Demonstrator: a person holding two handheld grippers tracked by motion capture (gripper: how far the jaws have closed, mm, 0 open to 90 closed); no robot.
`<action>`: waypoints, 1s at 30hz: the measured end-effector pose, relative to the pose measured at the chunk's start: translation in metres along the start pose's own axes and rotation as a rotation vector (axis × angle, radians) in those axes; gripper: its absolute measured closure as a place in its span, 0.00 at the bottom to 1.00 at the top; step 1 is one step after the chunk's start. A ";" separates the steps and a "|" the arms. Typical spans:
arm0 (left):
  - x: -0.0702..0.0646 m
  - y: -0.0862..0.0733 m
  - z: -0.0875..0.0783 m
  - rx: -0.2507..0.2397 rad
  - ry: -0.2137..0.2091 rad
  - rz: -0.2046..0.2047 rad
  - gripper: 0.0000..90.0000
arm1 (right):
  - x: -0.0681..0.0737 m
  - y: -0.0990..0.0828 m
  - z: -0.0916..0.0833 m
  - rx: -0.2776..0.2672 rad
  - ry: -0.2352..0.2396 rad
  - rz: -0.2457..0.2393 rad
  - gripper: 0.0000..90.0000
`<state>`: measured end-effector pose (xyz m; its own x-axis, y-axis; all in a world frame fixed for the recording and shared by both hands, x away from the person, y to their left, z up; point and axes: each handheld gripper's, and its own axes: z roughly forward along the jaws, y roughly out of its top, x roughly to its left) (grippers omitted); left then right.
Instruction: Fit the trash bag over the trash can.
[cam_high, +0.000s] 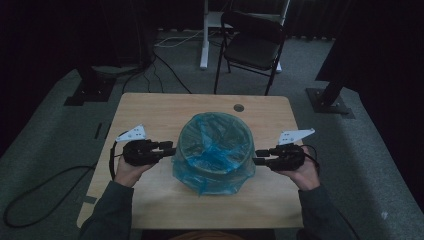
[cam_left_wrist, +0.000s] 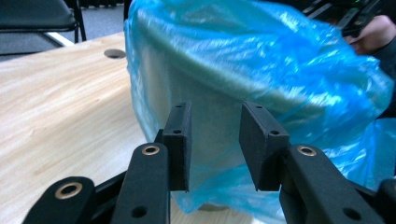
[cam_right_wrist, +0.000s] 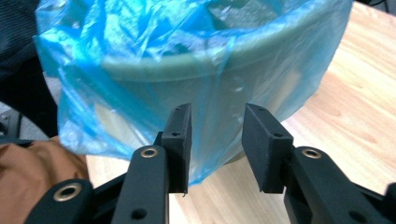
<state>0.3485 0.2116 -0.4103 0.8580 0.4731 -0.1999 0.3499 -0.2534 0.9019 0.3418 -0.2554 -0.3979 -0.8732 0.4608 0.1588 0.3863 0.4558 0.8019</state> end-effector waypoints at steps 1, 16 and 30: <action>-0.001 0.002 0.000 -0.001 -0.003 0.004 0.72 | -0.001 0.001 0.001 -0.002 -0.002 0.001 0.69; -0.014 0.041 0.013 -0.001 -0.058 0.095 0.70 | -0.008 0.004 0.009 -0.007 -0.021 0.000 0.94; -0.027 0.079 0.044 0.074 -0.098 0.193 0.69 | -0.007 0.003 0.010 0.006 -0.016 0.004 1.00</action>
<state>0.3698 0.1419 -0.3504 0.9431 0.3260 -0.0657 0.1989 -0.3946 0.8971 0.3522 -0.2502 -0.4025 -0.8668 0.4749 0.1523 0.3915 0.4586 0.7978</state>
